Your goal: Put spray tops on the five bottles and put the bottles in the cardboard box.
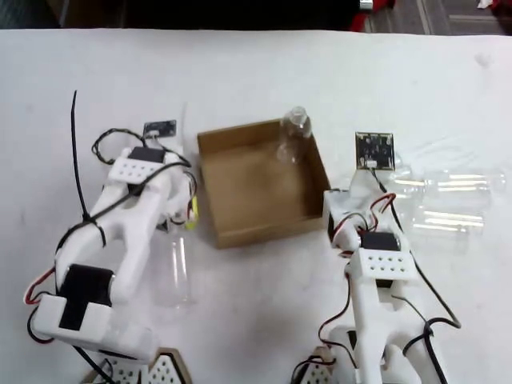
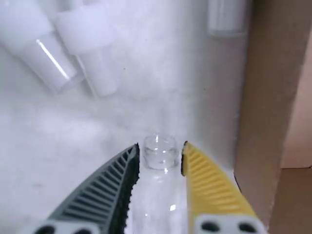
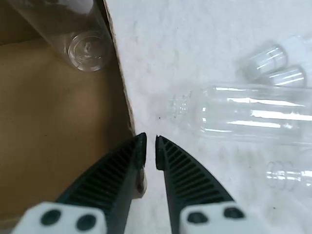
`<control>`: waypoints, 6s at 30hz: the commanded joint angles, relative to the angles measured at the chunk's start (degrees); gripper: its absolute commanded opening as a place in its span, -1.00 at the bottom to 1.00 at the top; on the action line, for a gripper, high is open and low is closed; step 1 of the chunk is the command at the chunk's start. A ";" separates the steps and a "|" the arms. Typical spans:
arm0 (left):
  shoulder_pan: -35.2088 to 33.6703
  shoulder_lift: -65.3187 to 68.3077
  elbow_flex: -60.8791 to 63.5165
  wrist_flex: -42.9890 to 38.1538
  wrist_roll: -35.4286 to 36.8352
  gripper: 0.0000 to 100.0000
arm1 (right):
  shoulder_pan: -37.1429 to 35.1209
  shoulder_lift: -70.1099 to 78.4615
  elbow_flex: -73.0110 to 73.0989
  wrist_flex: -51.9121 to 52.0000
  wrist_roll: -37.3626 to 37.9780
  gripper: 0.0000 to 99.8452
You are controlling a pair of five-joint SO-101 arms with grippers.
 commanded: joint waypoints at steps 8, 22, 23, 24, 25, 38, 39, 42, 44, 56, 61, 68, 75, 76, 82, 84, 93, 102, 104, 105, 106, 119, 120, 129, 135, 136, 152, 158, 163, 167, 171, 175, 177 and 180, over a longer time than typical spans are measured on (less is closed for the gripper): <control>0.57 -0.31 -3.34 -1.05 -0.88 -0.96 | 0.57 -0.48 -2.73 -0.13 0.88 -0.96; 0.66 -7.87 -18.20 13.54 -2.64 -0.96 | 0.57 -0.48 -2.73 -0.13 0.88 -0.96; 0.75 -9.36 -20.75 15.74 -2.64 -0.96 | 0.57 -0.48 -2.73 -0.13 0.88 -0.96; 0.75 -10.77 -23.03 17.85 -2.64 -0.96 | 0.57 -0.48 -2.73 -0.13 0.88 -0.96; 0.75 -12.18 -24.97 19.60 -2.64 -0.96 | 0.57 -0.48 -2.73 -0.13 0.88 -0.96; 13.23 -32.04 -28.40 19.78 -2.11 -0.95 | 0.57 -0.48 -2.73 -0.13 0.88 -0.96; 13.85 -33.27 -28.31 18.46 -2.11 -0.95 | 0.57 -0.48 -2.73 -0.13 0.88 -0.96; 15.25 -36.53 -28.31 15.65 -2.11 -0.95 | 0.57 -0.48 -2.73 -0.13 0.88 -0.96; 15.52 -37.76 -28.31 14.68 -2.11 -0.95 | 0.57 -0.40 -2.73 -0.13 0.88 -0.96; 17.98 -40.66 -16.35 4.40 -2.11 -0.95 | 0.57 -0.13 -2.73 -0.13 0.88 -0.96; 17.45 -50.77 -5.36 -5.80 -2.55 -0.95 | 0.57 -0.13 -2.73 -0.22 0.88 -0.96; 17.54 -61.93 9.93 -27.52 -2.11 -0.95 | 0.57 -0.22 -2.73 -0.22 0.88 -0.96; 18.95 -62.20 19.96 -49.23 -2.64 -0.95 | 4.18 -0.57 -2.99 -0.40 0.79 -0.96; 18.95 -62.20 22.33 -53.63 -2.64 -0.95 | 5.32 -0.57 -2.99 -1.36 0.70 -0.96; 21.85 -61.14 35.16 -79.38 -3.87 -0.95 | 9.54 -0.31 -2.73 -5.05 0.26 -0.97; 22.46 -57.80 35.16 -82.73 -7.47 -0.95 | 9.63 -0.48 -2.73 -5.05 0.26 -0.97; 20.35 -31.96 29.54 -94.59 -16.79 -0.95 | 9.80 -0.48 -2.73 -5.05 0.26 -0.97; 17.80 -14.29 25.14 -104.97 -17.67 -0.95 | 10.42 0.04 -2.64 -6.90 0.26 -0.97; 17.19 -11.21 22.95 -104.97 -17.67 -0.95 | 10.42 0.04 -2.64 -6.99 0.26 -0.97; 17.19 -9.98 22.15 -104.97 -17.67 -0.95 | 10.42 0.04 -2.64 -7.08 0.26 -0.97; 17.19 -9.10 21.63 -104.97 -17.67 -0.95 | 10.42 0.04 -2.64 -7.08 0.26 -0.97; 17.10 0.57 20.57 -114.55 -17.85 -0.95 | 10.15 0.04 -2.64 -7.08 0.26 -0.97; 17.10 2.15 19.96 -115.69 -17.85 -0.95 | 10.15 0.04 -2.64 -7.08 0.26 -0.97; 16.92 7.16 17.49 -117.98 -17.67 -0.95 | 10.07 0.04 -2.64 -7.08 0.26 -0.97; 16.84 7.69 17.49 -117.98 -17.67 -0.95 | 10.07 0.04 -2.64 -7.08 0.44 -0.97; 16.84 7.69 17.49 -117.98 -17.67 -0.95 | 10.07 0.04 -2.64 -7.08 0.44 -0.97; 16.84 7.78 17.49 -117.80 -17.67 -0.95 | 9.98 0.04 -2.29 -7.08 0.62 -0.97; 16.84 7.78 17.58 -117.80 -17.67 -0.95 | 9.98 0.04 -2.11 -7.16 0.62 -0.97; 16.84 7.78 17.67 -117.63 -17.67 -0.95 | 9.98 0.04 -2.11 -7.16 0.62 -0.97; 16.84 7.78 17.85 -117.63 -17.76 -0.95 | 9.98 0.04 -2.11 -7.16 0.62 -0.97; 16.84 7.87 17.76 -117.63 -17.85 -0.95 | 9.98 0.04 -2.11 -7.16 0.62 -0.97; 16.84 10.77 16.79 -117.98 -18.11 -0.95 | 9.98 0.04 -2.11 -7.16 0.62 -0.97; 16.84 12.35 15.91 -117.98 -18.11 -0.95 | 9.98 0.04 -2.11 -7.16 0.62 -0.97; 16.84 13.14 15.65 -118.24 -18.11 -0.95 | 9.98 0.04 -2.11 -7.16 0.70 -0.97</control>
